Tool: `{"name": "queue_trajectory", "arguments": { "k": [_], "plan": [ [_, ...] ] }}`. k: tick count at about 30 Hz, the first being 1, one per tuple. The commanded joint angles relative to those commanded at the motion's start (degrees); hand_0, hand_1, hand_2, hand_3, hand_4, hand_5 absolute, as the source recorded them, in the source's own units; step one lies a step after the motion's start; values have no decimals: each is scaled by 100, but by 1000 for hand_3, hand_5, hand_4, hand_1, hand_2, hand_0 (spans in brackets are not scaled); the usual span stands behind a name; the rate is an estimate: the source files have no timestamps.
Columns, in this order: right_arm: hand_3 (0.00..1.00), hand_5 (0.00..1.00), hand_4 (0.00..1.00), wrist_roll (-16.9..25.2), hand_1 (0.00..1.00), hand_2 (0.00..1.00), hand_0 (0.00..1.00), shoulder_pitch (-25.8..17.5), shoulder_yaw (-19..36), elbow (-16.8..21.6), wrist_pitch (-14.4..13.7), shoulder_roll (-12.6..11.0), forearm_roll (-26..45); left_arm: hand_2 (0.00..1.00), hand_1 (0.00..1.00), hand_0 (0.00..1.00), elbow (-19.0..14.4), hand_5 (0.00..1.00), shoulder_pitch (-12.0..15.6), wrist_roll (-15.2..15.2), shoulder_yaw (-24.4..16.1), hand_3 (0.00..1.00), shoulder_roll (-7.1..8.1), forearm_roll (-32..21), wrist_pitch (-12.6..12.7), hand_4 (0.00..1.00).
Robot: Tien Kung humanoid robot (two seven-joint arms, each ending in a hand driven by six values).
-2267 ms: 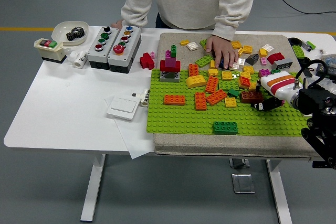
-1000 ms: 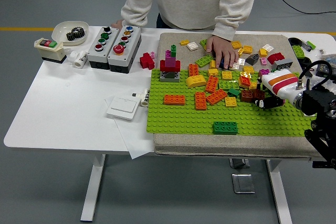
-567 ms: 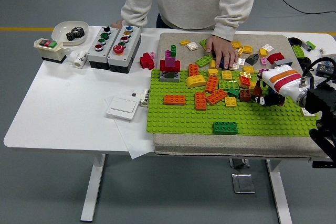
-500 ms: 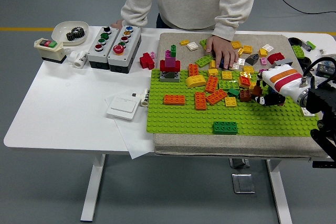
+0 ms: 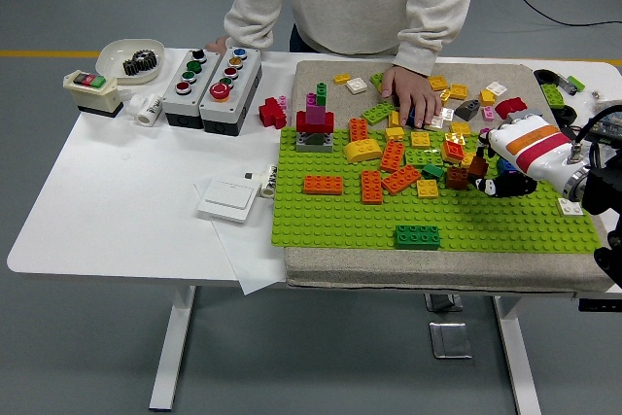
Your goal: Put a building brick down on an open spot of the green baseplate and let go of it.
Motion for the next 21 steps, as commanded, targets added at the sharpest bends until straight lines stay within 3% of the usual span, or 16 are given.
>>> {"name": "queue_trajectory", "arguments": {
  "k": [7, 11, 15, 21],
  "plan": [
    [527, 553, 678, 37, 401, 506, 238, -394, -166, 1133, 149, -596, 9, 794, 760, 754, 6, 744, 11, 6, -17, 683, -7, 28, -5, 785],
    [527, 553, 678, 66, 401, 506, 238, -496, -307, 1544, 217, -760, 6, 794, 760, 754, 6, 744, 20, 20, -34, 683, -7, 66, -11, 785],
    [527, 552, 677, 101, 402, 508, 238, -562, -431, 1738, 247, -835, 20, 794, 760, 752, 8, 744, 30, 38, -62, 684, -6, 109, -15, 784],
    [526, 551, 678, 106, 402, 508, 238, -558, -535, 1669, 267, -786, 27, 794, 762, 752, 9, 747, 43, 59, -96, 684, -3, 163, -18, 785]
  ]
}}
